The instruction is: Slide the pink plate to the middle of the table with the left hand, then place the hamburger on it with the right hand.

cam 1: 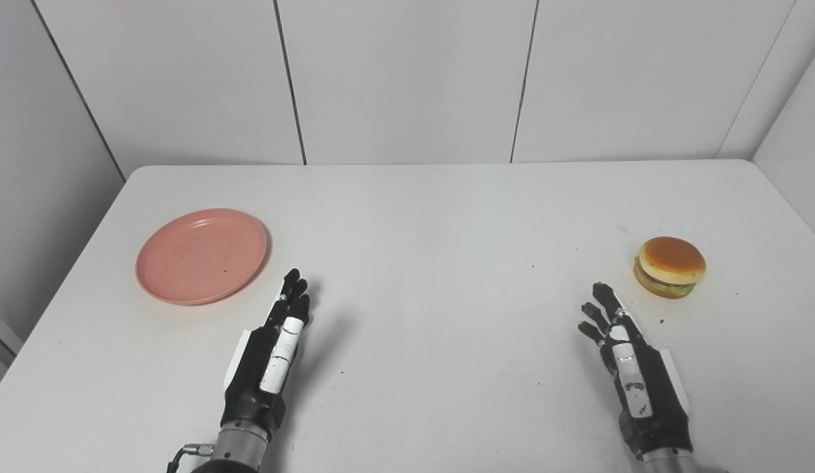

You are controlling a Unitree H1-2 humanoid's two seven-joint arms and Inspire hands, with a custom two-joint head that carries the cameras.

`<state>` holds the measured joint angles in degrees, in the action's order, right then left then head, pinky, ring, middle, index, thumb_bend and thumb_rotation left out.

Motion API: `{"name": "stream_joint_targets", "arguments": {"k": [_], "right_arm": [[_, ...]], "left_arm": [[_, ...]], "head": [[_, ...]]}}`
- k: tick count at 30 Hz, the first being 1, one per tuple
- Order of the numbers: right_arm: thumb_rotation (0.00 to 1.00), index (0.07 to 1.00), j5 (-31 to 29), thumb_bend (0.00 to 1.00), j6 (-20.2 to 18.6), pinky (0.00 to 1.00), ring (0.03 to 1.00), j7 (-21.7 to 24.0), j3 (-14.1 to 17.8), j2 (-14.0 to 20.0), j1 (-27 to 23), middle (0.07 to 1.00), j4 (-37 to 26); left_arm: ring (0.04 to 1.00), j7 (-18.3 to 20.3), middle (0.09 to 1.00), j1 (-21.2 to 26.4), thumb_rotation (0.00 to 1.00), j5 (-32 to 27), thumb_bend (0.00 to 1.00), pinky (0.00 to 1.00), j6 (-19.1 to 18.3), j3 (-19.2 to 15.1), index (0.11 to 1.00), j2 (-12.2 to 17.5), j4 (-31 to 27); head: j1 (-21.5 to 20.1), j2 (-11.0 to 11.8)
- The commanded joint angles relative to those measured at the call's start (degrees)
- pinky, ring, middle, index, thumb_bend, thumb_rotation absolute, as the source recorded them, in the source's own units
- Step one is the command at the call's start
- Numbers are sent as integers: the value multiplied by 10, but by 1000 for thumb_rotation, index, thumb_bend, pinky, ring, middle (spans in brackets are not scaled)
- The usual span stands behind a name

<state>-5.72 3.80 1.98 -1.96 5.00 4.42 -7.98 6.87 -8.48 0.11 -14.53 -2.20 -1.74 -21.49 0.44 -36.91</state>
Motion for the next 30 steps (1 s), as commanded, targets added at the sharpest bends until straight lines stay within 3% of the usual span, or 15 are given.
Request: {"name": "stream_joint_targets", "arguments": {"k": [1, 19, 23, 30], "right_arm": [[936, 910, 1, 843, -7, 885, 918, 3, 0, -8, 6, 956, -8], [947, 909, 3, 835, -5, 881, 918, 5, -1, -5, 4, 957, -5], [934, 905, -5, 842, -3, 890, 919, 7, 2, -5, 4, 957, 1], [930, 914, -26, 840, 26, 923, 938, 26, 20, 12, -1, 969, 42]], "left_arm": [[1000, -3, 1000, -61, 868, -5, 814, 1000, 10, -1, 1000, 14, -19], [1000, -3, 1000, -60, 869, -5, 819, 1000, 10, -1, 1000, 14, -18], [1000, -2, 1000, -60, 860, -6, 814, 1000, 13, 1, 1000, 12, -13], [1000, -11, 1000, -57, 865, 13, 769, 1000, 53, 26, 1000, -1, 27]], "head": [[1, 0], [1, 0], [15, 12], [91, 64]]}}
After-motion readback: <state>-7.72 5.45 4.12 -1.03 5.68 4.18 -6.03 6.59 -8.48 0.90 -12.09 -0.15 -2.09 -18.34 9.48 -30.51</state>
